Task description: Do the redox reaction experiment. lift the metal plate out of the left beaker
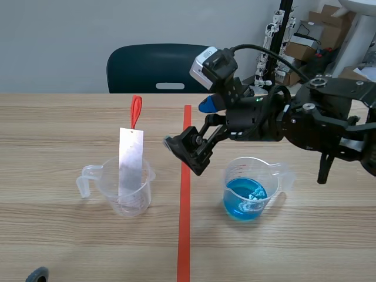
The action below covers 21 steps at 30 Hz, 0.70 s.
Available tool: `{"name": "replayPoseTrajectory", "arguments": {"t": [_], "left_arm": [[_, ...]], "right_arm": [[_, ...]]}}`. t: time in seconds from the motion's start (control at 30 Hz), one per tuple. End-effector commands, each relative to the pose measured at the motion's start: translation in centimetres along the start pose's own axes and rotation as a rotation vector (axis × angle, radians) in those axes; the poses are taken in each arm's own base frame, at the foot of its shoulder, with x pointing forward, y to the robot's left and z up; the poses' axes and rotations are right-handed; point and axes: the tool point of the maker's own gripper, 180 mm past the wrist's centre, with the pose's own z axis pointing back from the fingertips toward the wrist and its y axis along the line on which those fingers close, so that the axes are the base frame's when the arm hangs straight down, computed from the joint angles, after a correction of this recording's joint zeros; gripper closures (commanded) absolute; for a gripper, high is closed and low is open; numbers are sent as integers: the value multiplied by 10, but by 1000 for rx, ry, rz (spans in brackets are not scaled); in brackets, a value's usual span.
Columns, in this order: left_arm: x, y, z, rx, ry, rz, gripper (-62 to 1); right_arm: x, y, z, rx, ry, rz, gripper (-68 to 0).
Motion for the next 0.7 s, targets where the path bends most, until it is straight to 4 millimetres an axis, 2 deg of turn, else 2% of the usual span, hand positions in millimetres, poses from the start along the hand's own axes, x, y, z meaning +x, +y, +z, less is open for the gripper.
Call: {"name": "replayPoseTrajectory", "arguments": {"t": [0.0,0.1,0.4,0.67], "left_arm": [[6,2,-2,-1,-29,-5,-582],[6,2,-2,-1,-28,-5,-582],[6,2,-2,-1,-28,-4,-582],[6,2,-2,-1,-28,-4,-582]], "right_arm": [[22,-4,-5,-2,-61,-8,-679],[22,3,-12,33,-65,-29,-679],[43,13,-25,65,-113,-48,-679],[36,15,-39,63,-94,-82,-679]]}}
